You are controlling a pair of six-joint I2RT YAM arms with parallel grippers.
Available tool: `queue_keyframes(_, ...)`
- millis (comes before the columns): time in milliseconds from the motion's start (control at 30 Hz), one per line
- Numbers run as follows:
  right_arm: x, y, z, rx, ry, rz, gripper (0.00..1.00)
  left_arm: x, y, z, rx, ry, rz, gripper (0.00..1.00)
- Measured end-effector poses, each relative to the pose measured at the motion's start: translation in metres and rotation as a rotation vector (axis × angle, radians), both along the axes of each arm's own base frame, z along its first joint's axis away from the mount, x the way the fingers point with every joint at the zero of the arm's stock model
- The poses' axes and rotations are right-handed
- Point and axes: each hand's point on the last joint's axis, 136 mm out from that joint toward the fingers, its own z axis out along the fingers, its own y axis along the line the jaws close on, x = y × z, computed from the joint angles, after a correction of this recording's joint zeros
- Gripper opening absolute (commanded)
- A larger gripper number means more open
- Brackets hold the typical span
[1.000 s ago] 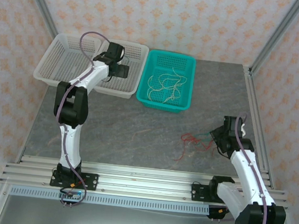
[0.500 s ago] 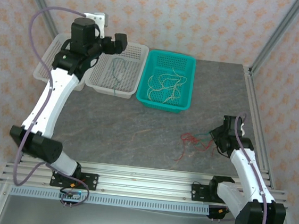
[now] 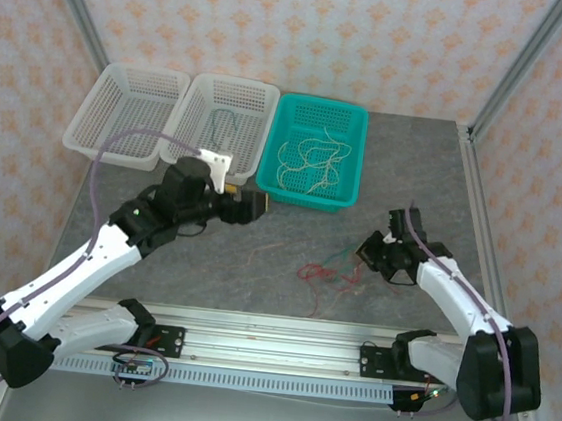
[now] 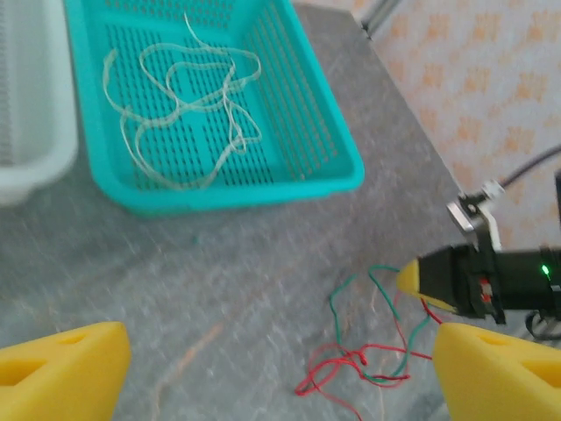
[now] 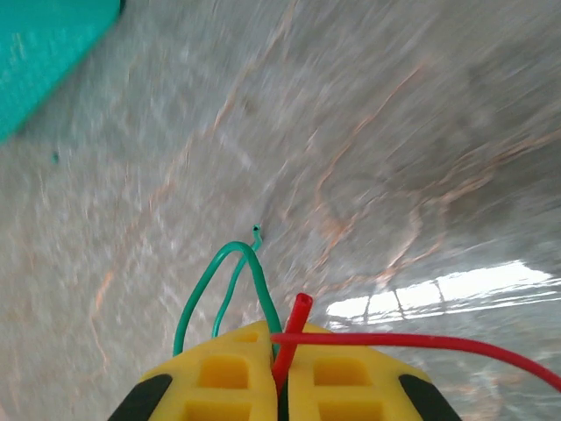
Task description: Untangle the cables
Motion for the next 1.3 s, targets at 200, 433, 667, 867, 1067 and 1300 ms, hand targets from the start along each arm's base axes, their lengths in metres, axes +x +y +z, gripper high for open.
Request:
queue_keyframes(200,0.003,0.032,-0.006,0.035,-0.007,0.072,0.12,-0.02,-0.019,-0.054,0.025,0.108,-0.049,0.86)
queue_keyframes(433,0.016,0.048,-0.002,0.079,-0.057,0.08,0.04,-0.006,-0.07,-0.092,-0.053,0.249,-0.068,0.59)
queue_keyframes(667,0.023,0.06,0.021,0.145,-0.15,0.108,0.0,0.027,-0.102,-0.134,-0.148,0.384,0.044,0.56)
queue_keyframes(867,0.021,0.064,0.045,0.2,-0.232,0.133,0.0,0.042,-0.141,-0.128,-0.21,0.39,-0.003,0.55)
queue_keyframes(1067,0.017,0.075,0.05,0.227,-0.249,0.172,0.0,0.045,-0.168,-0.132,-0.272,0.412,-0.057,0.21)
queue_keyframes(1300,0.016,0.07,0.04,0.189,-0.243,0.152,0.06,0.049,-0.169,-0.132,-0.274,0.421,-0.042,0.0)
